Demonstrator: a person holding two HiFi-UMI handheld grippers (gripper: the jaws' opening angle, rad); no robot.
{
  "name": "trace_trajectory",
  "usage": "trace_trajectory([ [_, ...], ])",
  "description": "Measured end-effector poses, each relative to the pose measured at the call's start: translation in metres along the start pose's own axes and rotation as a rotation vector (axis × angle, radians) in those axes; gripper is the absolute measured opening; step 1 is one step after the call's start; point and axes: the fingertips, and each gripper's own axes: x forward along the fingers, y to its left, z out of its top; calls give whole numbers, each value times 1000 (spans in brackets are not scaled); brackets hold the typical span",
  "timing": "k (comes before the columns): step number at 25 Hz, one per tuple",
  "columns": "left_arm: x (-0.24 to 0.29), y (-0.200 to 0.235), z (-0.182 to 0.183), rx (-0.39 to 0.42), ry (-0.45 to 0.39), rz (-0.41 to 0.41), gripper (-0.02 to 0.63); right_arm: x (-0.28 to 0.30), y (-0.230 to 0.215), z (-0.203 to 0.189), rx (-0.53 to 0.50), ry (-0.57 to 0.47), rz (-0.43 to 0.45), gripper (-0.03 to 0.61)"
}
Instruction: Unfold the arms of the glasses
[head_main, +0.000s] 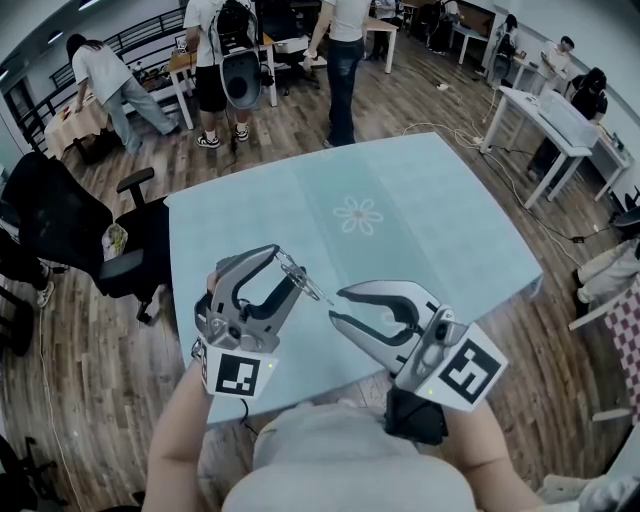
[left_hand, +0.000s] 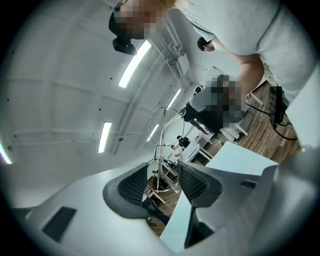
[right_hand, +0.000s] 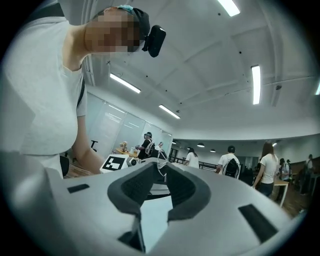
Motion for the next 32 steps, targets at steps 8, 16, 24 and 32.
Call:
trace_trajectory([
  [8,0,-4,-14,-1,38,-12,201,6,-7,-14,-11,40,-59,18],
  [16,-4,0,-2,67,17,-20,199,-5,-21,-5,2,22,-93,18],
  [24,-10,-7,3,85,-11,-19,201,-15,-37,-10,-11,43,-177,18],
  [32,-9,-8,7,52,-8,-26,201,-18,-67,-12,-37,53,-283,19],
])
